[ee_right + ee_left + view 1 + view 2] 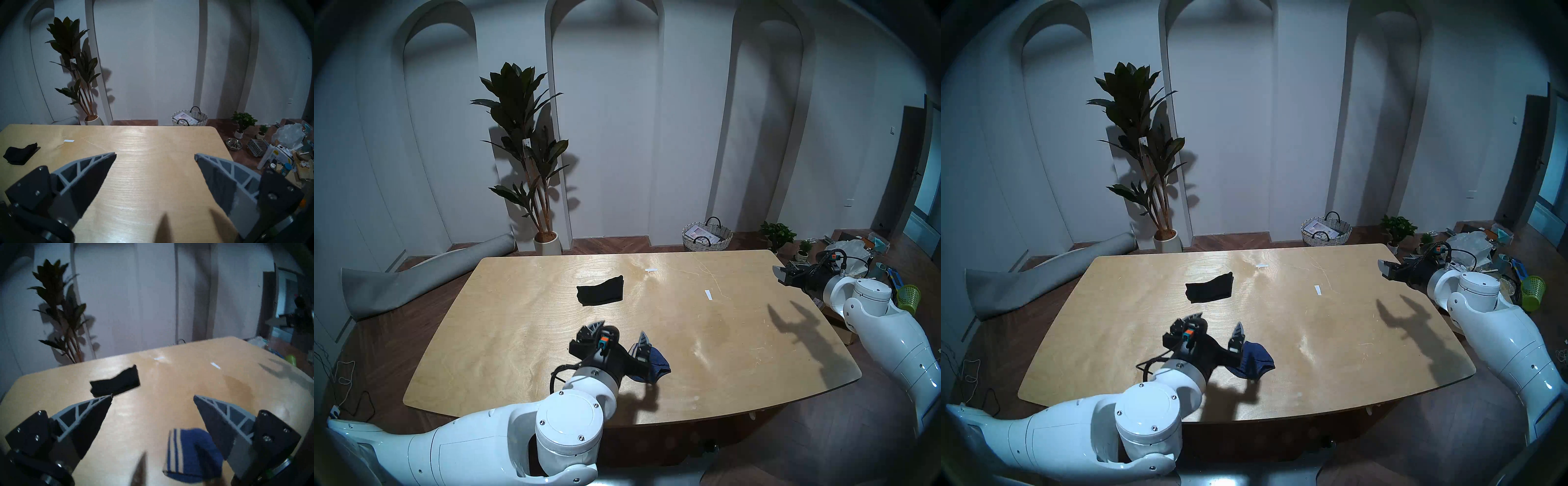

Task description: Fold socks in half once and place them neatly on the table

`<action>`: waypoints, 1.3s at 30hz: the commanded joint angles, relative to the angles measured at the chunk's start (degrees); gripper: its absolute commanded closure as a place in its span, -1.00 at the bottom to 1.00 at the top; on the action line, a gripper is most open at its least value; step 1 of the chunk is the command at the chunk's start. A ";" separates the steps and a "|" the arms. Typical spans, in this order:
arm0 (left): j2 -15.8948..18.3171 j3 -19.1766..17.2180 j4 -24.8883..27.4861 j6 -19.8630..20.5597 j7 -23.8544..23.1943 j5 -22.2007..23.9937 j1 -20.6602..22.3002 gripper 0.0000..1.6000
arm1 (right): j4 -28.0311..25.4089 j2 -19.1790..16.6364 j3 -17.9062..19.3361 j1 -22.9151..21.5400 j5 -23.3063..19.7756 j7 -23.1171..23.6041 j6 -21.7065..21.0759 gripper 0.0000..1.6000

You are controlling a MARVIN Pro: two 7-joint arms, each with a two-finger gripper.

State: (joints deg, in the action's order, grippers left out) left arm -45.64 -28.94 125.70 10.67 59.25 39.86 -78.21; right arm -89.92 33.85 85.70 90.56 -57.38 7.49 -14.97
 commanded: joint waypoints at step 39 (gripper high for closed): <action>23.85 -18.76 -23.95 -36.37 -21.42 0.38 -1.04 -1.00 | -7.79 15.46 -8.81 -3.12 7.66 -8.15 17.25 -1.00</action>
State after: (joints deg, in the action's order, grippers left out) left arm -25.47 -44.88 104.95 -21.49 44.12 36.10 -82.11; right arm -96.59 47.82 77.59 88.78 -52.42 1.51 0.11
